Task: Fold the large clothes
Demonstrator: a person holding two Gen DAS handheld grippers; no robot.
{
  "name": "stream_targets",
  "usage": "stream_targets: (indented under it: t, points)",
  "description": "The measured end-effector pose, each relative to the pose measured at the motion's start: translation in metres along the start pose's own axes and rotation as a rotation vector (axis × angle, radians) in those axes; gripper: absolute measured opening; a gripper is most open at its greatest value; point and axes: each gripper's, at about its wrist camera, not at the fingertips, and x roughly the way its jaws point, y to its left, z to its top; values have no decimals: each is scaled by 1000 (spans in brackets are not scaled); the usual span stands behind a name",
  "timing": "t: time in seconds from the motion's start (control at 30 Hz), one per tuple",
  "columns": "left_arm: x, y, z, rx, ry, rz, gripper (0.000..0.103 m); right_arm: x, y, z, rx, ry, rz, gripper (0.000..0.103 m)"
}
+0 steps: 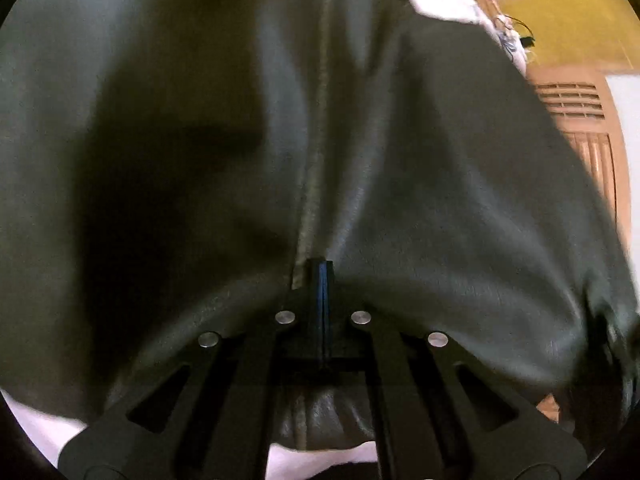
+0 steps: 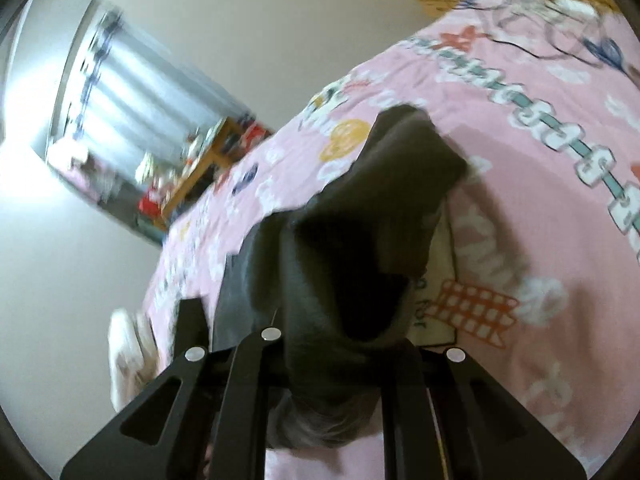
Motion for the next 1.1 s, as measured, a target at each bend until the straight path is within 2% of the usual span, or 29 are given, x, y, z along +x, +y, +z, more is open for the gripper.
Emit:
stream_targets:
  t: [0.1,0.23,0.3,0.4,0.5,0.57,0.67,0.7,0.77,0.87,1.0,1.03,1.1]
  points:
    - [15,15,4,-61,18,-70,1,14,29,-13,-152,48,-7,12]
    - [-21,10,-9,-20,-26,-101,1,18,53,-16,-246,56,2,12]
    - [-53,10,-20,1,-91,-59,1,21,61,-15,-274,61,1,12]
    - [-91,23,-35,17,-176,115,1,27,67,-14,-289,67,12,12]
    - [-66,53,-35,-32,-111,155,1,31,83,-18,-307,72,23,12]
    - [-43,79,-34,-72,-84,103,2,38,91,-19,-315,87,34,12]
    - [-48,87,-28,-126,-59,22,2,44,109,-23,-349,103,41,12]
    - [-56,89,-29,-138,-62,-10,2,46,113,-22,-353,107,49,12]
    - [-85,90,-35,-125,-101,-28,2,47,127,-26,-378,113,61,12]
    - [-134,100,-46,-108,-172,16,2,55,149,-34,-433,135,74,12]
    - [-191,142,-46,-163,-258,72,2,77,176,-57,-514,180,82,12]
    - [-202,154,-47,-181,-272,78,2,84,181,-64,-533,187,82,12]
    - [-217,167,-42,-216,-294,40,2,94,190,-78,-575,200,67,12]
